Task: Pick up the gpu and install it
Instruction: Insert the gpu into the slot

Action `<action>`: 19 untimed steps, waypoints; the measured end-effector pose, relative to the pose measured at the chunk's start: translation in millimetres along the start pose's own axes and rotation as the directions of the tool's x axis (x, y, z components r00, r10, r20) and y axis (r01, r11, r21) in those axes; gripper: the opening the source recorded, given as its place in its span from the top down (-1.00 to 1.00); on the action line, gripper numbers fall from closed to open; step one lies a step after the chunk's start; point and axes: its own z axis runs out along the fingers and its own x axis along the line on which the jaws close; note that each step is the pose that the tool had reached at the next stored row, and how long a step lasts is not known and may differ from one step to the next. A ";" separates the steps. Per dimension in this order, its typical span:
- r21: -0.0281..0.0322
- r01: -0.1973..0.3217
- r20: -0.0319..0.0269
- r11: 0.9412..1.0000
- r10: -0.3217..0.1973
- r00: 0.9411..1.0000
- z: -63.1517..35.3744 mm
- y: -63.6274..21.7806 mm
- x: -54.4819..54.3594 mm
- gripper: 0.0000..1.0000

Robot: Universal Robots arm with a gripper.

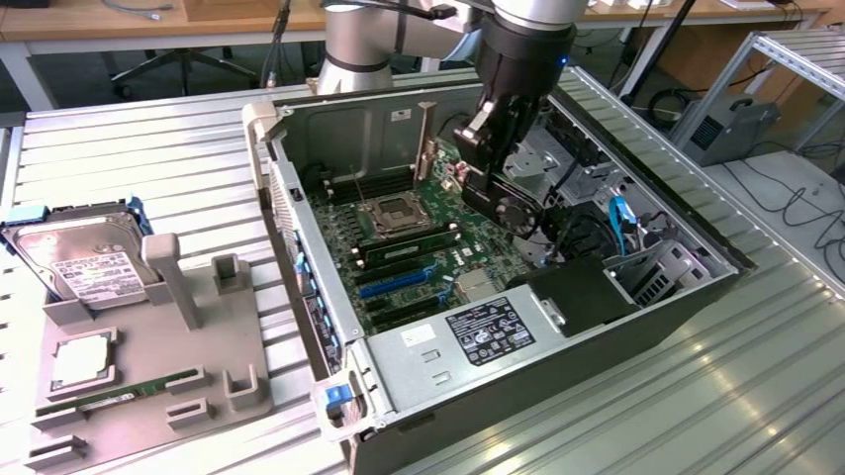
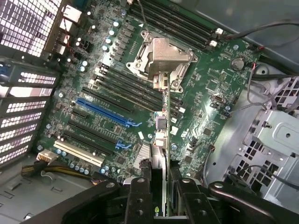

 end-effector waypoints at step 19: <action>-0.001 0.096 0.004 0.995 -0.096 0.995 0.3 0.0 0.0 0.48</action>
